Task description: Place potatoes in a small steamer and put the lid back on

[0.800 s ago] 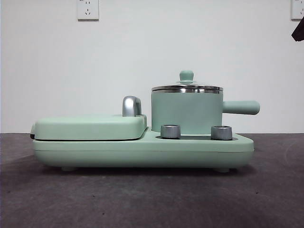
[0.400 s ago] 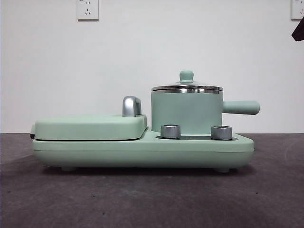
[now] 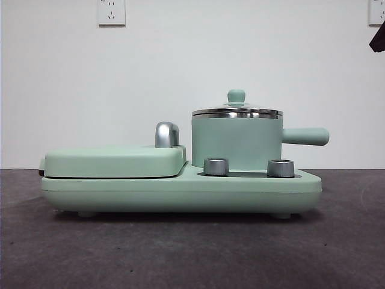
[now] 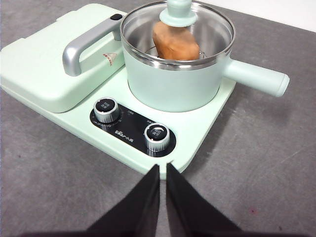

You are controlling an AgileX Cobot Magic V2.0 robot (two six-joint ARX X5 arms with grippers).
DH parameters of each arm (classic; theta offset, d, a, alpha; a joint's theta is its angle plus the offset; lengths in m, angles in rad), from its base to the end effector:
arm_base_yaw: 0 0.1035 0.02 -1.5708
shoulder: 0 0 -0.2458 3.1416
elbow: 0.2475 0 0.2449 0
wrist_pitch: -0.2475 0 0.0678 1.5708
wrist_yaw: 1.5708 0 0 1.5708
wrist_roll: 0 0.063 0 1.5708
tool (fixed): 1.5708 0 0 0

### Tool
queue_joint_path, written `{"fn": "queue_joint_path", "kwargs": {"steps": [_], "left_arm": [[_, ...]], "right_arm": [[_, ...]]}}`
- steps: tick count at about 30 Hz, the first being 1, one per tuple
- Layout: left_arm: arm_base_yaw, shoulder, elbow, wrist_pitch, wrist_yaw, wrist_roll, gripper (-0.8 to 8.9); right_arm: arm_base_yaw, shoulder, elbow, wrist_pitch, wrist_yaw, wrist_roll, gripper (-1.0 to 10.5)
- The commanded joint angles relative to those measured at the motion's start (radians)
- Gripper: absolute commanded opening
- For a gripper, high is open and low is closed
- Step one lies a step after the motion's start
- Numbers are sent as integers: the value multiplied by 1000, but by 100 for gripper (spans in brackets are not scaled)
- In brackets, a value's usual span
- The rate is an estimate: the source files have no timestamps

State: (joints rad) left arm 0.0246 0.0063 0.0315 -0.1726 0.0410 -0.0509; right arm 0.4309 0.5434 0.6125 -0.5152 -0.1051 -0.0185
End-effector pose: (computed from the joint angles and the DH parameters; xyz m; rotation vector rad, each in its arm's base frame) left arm 0.1394 0.0008 0.1518 -0.0556 0.1477 -0.0126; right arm 0.1426 0.0728 0.2506 -0.0910 0.4406 0.5312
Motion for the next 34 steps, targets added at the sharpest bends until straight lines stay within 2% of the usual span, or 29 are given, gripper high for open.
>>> {"fn": "queue_joint_path", "kwargs": {"steps": [1,19,23,26,31,34], "left_arm": [[7,-3,-19,-8,-9,13,6],[8,-3,-19,-9,-8,12,6],[8,-3,-19,-9,-8,12,6],[8,-3,-19,-9,-8,12,6],[8,-3,-19,-9,-8,12,6],[8,-3,-19,-9,-8,12,6]], "right_arm": [[5,3,2,11,1,7,17],[5,3,2,14,2,7,17],[-10,-24,-2,3,12,-31,17],[-55,-74,-64,72,55,-50,17],[-208,-234,-304,323,130,-68,17],[-294,-335,-444,420,139,-61,17]]}}
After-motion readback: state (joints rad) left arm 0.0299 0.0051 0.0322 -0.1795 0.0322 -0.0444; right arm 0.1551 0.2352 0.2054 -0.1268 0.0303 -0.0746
